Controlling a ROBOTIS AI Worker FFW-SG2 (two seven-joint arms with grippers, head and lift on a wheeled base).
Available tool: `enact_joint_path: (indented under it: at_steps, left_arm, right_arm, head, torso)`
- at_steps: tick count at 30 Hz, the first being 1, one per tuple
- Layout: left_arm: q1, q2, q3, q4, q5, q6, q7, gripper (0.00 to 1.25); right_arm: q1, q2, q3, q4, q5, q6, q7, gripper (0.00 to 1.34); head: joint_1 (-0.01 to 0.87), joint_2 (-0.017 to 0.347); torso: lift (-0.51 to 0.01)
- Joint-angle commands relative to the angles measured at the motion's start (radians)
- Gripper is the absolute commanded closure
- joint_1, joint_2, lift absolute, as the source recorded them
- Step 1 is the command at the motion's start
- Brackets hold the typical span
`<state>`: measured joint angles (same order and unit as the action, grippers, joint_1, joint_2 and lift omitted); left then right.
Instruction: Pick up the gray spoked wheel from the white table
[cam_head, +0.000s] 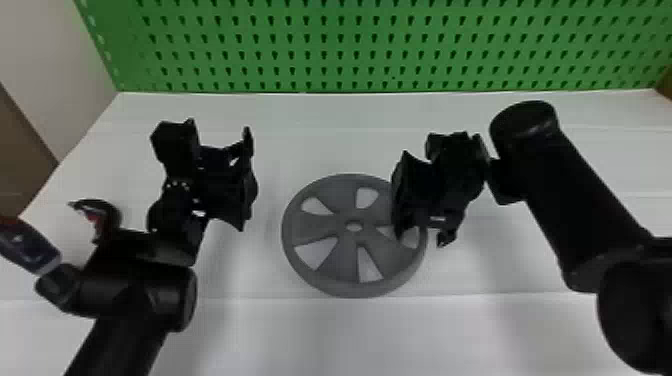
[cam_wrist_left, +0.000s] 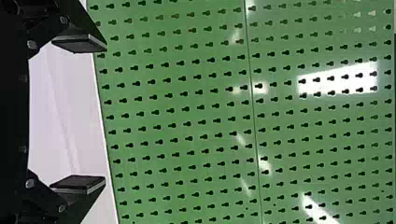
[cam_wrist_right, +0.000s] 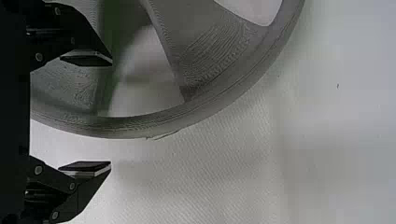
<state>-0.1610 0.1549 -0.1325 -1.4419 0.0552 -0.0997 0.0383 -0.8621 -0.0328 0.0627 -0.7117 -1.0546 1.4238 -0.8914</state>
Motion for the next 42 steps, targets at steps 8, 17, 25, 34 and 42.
enact_joint_path:
  at_steps: [8,17,25,34,42]
  left_arm:
    - [0.003,0.0,-0.001,0.0,0.0,-0.005,0.002,0.26]
    - [0.005,0.0,-0.001,0.0,0.003,-0.005,0.003,0.26]
    - [0.005,0.0,-0.001,0.0,0.003,-0.005,0.005,0.26]
    - [0.005,0.0,-0.001,0.0,0.003,-0.006,0.005,0.26]
    - [0.006,0.0,-0.001,0.0,0.005,-0.006,0.005,0.26]
  right_arm:
    - [0.001,0.002,-0.001,0.003,0.01,0.001,0.0,0.47]
    - [0.005,0.005,-0.007,0.004,0.015,0.0,0.0,0.49]
    - [0.005,0.004,-0.018,0.004,0.027,-0.002,0.0,0.51]
    - [0.003,0.002,-0.02,0.004,0.03,-0.008,0.0,0.62]
    - [-0.002,0.005,-0.006,0.004,0.041,-0.006,0.0,0.88]
  head:
    - [0.806,0.044]
    - [0.806,0.044]
    - [0.806,0.044]
    - [0.806,0.044]
    - [0.806,0.044]
  torso:
    - [-0.098]
    - [-0.098]
    - [-0.098]
    - [-0.098]
    - [-0.098]
